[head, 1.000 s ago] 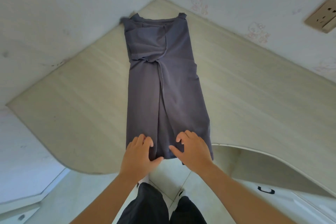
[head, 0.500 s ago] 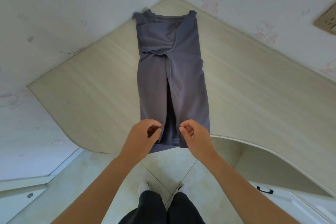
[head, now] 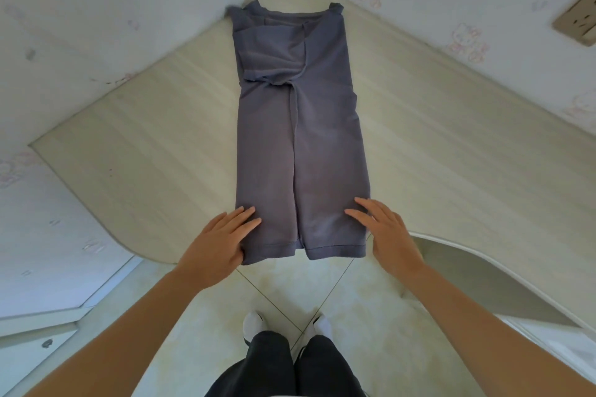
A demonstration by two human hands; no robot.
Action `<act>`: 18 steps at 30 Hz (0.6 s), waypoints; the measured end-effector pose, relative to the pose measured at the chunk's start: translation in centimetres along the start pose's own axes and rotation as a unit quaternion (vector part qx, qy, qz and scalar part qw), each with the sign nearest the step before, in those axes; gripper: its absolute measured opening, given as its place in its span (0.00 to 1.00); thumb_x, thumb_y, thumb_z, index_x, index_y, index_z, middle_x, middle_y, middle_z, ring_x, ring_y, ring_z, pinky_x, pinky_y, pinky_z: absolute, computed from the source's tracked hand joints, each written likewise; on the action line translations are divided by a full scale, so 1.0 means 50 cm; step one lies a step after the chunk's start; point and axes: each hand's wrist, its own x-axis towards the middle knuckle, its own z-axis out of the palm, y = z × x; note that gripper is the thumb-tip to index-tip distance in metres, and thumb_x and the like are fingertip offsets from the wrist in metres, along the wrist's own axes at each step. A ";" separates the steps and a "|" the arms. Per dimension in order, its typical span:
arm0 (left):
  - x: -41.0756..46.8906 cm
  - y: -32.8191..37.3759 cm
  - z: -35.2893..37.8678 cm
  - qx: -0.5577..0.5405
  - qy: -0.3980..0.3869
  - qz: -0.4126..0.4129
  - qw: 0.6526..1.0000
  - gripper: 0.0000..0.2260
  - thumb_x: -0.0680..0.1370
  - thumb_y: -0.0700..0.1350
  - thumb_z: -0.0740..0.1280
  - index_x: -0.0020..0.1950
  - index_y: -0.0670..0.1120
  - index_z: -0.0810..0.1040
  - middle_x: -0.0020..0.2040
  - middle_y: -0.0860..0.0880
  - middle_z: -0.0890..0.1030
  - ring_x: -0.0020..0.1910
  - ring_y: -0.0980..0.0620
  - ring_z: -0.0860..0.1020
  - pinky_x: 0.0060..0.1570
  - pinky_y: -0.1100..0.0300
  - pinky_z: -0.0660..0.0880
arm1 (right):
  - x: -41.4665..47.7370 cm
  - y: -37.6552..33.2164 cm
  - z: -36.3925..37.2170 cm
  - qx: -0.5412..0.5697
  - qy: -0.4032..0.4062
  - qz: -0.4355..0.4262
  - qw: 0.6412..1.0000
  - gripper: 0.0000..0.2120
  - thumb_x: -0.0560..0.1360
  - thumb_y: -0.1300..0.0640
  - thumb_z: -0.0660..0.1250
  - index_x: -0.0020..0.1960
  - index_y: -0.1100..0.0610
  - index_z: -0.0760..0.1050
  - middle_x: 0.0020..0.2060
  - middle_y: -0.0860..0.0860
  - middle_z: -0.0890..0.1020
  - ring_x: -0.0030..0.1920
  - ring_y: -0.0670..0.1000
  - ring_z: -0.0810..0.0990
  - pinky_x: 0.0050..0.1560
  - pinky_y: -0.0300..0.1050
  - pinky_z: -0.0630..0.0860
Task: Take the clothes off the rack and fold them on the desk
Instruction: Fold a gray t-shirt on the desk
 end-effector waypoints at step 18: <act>-0.015 0.010 0.049 0.082 0.014 0.018 0.996 0.41 0.70 0.49 0.76 0.78 0.50 0.58 0.78 0.48 0.59 0.76 0.45 0.60 0.70 0.49 0.66 | 0.031 0.048 0.037 -0.166 0.017 -0.071 0.983 0.40 0.68 0.56 0.76 0.75 0.47 0.62 0.74 0.52 0.66 0.73 0.60 0.65 0.66 0.55 0.69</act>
